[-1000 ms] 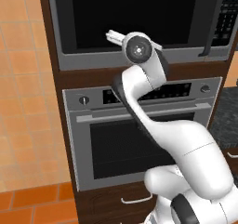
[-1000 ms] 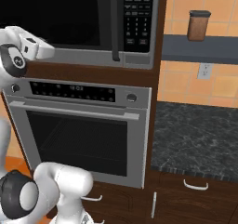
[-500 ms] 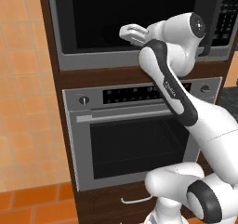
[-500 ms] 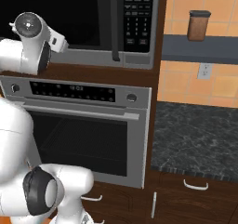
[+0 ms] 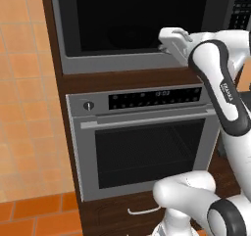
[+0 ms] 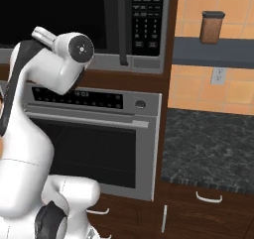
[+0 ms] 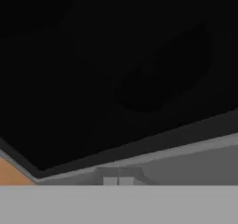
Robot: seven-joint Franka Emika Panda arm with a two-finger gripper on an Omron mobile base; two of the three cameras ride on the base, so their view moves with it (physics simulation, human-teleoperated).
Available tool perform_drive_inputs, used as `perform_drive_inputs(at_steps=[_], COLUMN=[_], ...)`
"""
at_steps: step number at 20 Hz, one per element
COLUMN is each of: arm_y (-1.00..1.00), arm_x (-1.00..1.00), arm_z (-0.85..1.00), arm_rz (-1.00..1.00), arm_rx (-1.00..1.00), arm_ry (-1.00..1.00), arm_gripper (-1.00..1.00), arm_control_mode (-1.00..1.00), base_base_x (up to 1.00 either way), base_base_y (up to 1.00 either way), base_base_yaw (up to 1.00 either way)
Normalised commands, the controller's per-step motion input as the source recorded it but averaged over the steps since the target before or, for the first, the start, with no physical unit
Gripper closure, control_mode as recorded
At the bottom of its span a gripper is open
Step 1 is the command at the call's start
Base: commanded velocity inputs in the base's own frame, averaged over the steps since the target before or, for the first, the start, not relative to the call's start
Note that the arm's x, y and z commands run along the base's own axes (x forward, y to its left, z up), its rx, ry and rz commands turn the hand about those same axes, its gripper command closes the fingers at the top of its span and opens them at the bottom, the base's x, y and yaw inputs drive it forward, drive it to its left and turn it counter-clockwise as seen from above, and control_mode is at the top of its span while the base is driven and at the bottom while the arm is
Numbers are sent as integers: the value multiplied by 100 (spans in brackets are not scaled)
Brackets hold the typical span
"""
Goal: Open the microwave, place the bowl with waffle inside the microwave, then close the microwave door and turn it on.
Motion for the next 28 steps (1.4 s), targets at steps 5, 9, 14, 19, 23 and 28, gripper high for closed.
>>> perform_drive_inputs(at_steps=[5,9,14,19,23,28], arm_y=[-100,-92,-87,-39,-33,-31], arm_x=[-91,-78,-7,0,0,9], arm_z=[2,5,5,2,17,21], arm_rz=[-27,-12,-8,-4,0,-7], arm_rx=[19,26,35,27,20,7], arm_ry=[-2,0,9,2,-1,1], arm_gripper=[100,100,100,100,100,100], arm_control_mode=[-100,-100,-100,-100,-100,-100], base_base_x=[0,0,0,0,0,0], base_base_y=[0,0,0,0,0,0], base_base_yaw=[0,0,0,0,0,0])
